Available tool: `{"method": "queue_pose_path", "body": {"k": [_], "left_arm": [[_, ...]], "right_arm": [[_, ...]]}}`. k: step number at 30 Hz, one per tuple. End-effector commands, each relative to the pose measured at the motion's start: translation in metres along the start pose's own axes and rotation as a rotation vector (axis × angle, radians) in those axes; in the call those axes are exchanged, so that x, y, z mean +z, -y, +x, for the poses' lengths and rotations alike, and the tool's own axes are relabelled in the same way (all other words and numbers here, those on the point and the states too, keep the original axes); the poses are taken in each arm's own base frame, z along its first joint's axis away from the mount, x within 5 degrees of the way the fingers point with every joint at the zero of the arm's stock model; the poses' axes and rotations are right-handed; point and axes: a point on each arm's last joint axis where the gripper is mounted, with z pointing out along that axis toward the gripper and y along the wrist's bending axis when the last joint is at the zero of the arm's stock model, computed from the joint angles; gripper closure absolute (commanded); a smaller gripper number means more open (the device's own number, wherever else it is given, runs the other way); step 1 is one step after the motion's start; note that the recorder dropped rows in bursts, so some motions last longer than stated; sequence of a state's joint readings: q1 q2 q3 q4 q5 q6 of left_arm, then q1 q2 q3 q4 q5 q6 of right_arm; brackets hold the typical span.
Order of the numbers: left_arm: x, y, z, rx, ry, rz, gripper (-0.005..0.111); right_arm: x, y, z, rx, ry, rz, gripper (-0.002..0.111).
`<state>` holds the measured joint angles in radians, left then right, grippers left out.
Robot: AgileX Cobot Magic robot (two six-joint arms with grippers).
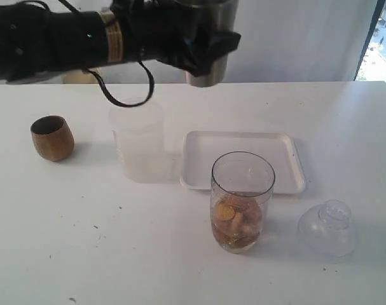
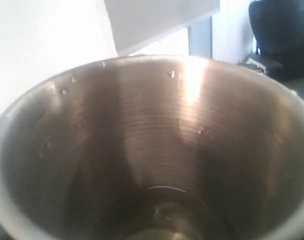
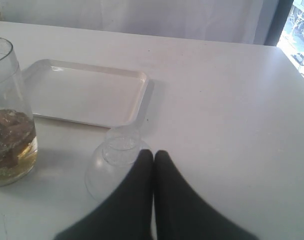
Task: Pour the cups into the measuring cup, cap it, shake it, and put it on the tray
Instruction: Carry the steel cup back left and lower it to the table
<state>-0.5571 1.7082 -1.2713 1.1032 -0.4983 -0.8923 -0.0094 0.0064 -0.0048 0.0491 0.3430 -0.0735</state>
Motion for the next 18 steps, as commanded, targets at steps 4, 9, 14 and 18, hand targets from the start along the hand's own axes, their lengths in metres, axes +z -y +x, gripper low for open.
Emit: {"method": "queue_pose_path", "body": {"k": [4, 9, 14, 18], "left_arm": [[-0.062, -0.041, -0.016, -0.096, 0.040, -0.171, 0.107], [-0.100, -0.067, -0.005, -0.114, 0.017, -0.300, 0.107], [-0.127, -0.086, 0.012, -0.153, -0.013, -0.398, 0.107], [-0.153, -0.094, 0.039, -0.190, -0.057, -0.494, 0.107]], "right_arm": [[0.000, 0.000, 0.001, 0.000, 0.008, 0.002, 0.108], [0.000, 0.000, 0.001, 0.000, 0.008, 0.002, 0.108], [0.000, 0.000, 0.001, 0.000, 0.008, 0.002, 0.108], [0.000, 0.000, 0.001, 0.000, 0.008, 0.002, 0.108]]}}
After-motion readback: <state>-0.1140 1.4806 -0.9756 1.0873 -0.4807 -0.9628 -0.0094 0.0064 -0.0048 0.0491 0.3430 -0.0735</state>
